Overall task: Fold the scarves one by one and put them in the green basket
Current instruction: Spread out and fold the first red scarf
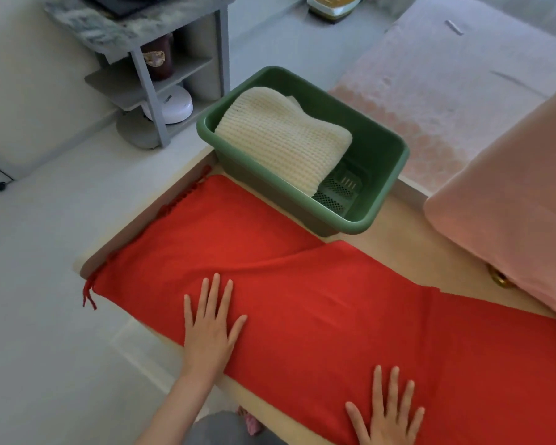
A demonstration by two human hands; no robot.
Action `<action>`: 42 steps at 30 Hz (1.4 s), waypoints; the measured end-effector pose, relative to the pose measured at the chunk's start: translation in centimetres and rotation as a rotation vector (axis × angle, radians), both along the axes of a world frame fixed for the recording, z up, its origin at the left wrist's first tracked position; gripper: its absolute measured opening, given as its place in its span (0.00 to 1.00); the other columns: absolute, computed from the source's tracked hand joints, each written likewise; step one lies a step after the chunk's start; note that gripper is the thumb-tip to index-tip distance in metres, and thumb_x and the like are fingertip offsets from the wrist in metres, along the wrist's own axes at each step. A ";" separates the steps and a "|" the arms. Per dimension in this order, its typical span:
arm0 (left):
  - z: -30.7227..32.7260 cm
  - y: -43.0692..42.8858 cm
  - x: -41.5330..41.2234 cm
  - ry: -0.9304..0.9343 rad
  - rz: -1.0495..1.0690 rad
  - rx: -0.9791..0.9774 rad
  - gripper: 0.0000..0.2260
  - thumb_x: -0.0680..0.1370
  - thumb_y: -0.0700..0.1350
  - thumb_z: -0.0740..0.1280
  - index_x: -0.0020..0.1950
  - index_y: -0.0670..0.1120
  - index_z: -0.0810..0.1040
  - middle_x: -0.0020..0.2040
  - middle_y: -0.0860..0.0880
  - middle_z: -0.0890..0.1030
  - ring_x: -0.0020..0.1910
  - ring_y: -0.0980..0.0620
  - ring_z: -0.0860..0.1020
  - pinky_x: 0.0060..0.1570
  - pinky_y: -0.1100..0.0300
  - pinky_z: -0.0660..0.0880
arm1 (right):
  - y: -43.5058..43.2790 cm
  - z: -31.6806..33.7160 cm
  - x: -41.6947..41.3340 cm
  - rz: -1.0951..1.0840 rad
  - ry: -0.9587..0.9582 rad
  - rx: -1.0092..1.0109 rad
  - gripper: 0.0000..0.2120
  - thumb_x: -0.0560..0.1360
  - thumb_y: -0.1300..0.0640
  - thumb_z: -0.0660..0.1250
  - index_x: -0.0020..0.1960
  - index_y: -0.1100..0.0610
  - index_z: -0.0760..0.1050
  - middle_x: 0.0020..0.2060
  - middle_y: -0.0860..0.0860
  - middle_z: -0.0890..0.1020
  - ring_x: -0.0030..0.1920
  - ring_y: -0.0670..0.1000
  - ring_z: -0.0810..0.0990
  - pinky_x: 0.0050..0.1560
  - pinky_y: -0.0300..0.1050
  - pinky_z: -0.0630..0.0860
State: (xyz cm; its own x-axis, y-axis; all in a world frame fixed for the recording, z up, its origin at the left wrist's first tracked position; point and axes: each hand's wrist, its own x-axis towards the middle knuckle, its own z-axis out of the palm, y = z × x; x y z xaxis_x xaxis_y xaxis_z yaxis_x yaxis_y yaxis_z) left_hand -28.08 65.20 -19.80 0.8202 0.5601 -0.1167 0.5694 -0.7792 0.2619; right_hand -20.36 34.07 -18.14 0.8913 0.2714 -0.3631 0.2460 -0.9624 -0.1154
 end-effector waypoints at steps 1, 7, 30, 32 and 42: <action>0.0 0.0 -0.3 -0.001 -0.020 0.003 0.31 0.80 0.63 0.44 0.78 0.47 0.57 0.78 0.45 0.57 0.78 0.46 0.51 0.74 0.43 0.44 | 0.1 -0.2 -1.2 -0.027 -0.002 0.020 0.40 0.72 0.26 0.38 0.78 0.45 0.46 0.78 0.46 0.48 0.77 0.52 0.44 0.69 0.63 0.52; 0.9 1.3 0.0 -0.068 0.022 -0.019 0.32 0.81 0.63 0.43 0.77 0.45 0.60 0.77 0.44 0.59 0.77 0.45 0.52 0.74 0.45 0.42 | 0.7 0.8 -0.6 -0.066 -0.068 0.106 0.42 0.71 0.25 0.39 0.78 0.48 0.47 0.78 0.47 0.46 0.77 0.48 0.40 0.67 0.61 0.52; 0.2 2.1 5.6 -0.039 -0.045 0.048 0.35 0.79 0.64 0.37 0.78 0.45 0.58 0.78 0.43 0.55 0.78 0.45 0.48 0.72 0.37 0.45 | 2.0 3.3 3.8 0.007 -0.134 0.172 0.35 0.77 0.33 0.39 0.77 0.48 0.35 0.77 0.47 0.36 0.76 0.49 0.35 0.73 0.44 0.29; 1.0 -0.2 6.1 -0.073 -0.107 0.050 0.33 0.81 0.62 0.38 0.77 0.44 0.61 0.78 0.43 0.57 0.78 0.45 0.50 0.73 0.41 0.44 | 0.0 4.0 4.0 -0.048 -0.137 0.190 0.34 0.78 0.34 0.39 0.78 0.48 0.37 0.77 0.47 0.38 0.76 0.48 0.36 0.73 0.43 0.31; 2.3 -18.6 8.3 -0.079 -0.560 -0.102 0.25 0.80 0.55 0.52 0.75 0.48 0.65 0.77 0.46 0.61 0.77 0.49 0.55 0.70 0.46 0.53 | -14.2 2.8 6.3 -0.380 -0.117 0.113 0.43 0.71 0.26 0.32 0.76 0.52 0.42 0.77 0.52 0.47 0.77 0.53 0.45 0.75 0.56 0.49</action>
State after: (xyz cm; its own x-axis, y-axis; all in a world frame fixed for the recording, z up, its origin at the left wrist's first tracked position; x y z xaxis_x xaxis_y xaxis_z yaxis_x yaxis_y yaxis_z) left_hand -19.82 46.57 -17.51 0.9969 0.0269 -0.0736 0.0528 -0.9250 0.3762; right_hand -14.11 19.89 -15.37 0.9692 -0.0523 -0.2405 -0.1065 -0.9701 -0.2180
